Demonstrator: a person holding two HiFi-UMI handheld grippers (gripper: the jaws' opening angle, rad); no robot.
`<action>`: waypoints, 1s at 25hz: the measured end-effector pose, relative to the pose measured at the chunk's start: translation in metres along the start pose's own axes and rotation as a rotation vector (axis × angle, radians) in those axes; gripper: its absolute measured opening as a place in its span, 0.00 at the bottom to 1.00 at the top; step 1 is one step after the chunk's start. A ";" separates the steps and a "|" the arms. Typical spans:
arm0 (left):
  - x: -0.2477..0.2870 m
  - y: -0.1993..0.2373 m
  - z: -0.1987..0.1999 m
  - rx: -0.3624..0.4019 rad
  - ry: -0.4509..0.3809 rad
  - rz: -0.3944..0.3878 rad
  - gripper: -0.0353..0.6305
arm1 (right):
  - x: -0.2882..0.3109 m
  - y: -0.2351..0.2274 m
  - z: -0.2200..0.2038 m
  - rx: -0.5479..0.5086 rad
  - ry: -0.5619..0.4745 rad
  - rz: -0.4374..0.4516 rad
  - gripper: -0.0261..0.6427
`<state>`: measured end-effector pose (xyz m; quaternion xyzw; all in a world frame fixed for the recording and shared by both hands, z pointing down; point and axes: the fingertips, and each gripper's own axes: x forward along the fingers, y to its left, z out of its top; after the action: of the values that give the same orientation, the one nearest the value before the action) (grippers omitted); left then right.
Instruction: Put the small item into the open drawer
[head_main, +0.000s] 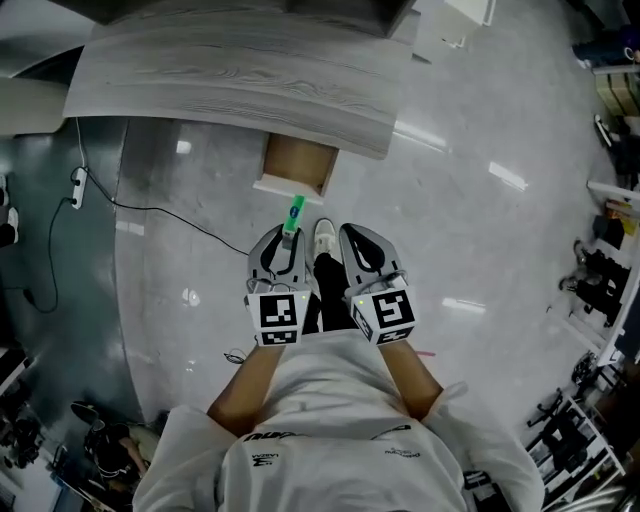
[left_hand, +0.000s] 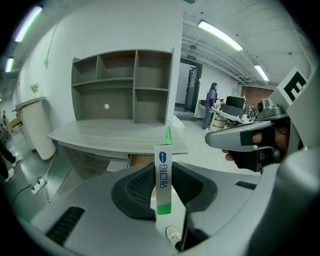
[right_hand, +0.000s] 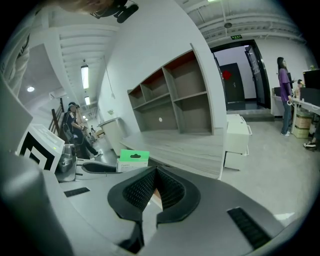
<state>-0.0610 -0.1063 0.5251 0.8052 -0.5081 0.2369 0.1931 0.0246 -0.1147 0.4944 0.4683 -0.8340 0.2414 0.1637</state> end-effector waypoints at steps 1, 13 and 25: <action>0.005 0.000 -0.004 -0.002 0.004 -0.004 0.21 | 0.003 -0.002 -0.004 0.004 0.005 -0.002 0.08; 0.055 0.018 -0.050 -0.044 0.050 0.003 0.21 | 0.031 -0.022 -0.051 0.032 0.045 -0.027 0.08; 0.093 0.021 -0.073 -0.014 0.068 -0.018 0.21 | 0.052 -0.022 -0.077 0.066 0.065 -0.015 0.08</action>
<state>-0.0596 -0.1420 0.6396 0.7998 -0.4957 0.2589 0.2183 0.0202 -0.1181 0.5901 0.4718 -0.8163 0.2824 0.1768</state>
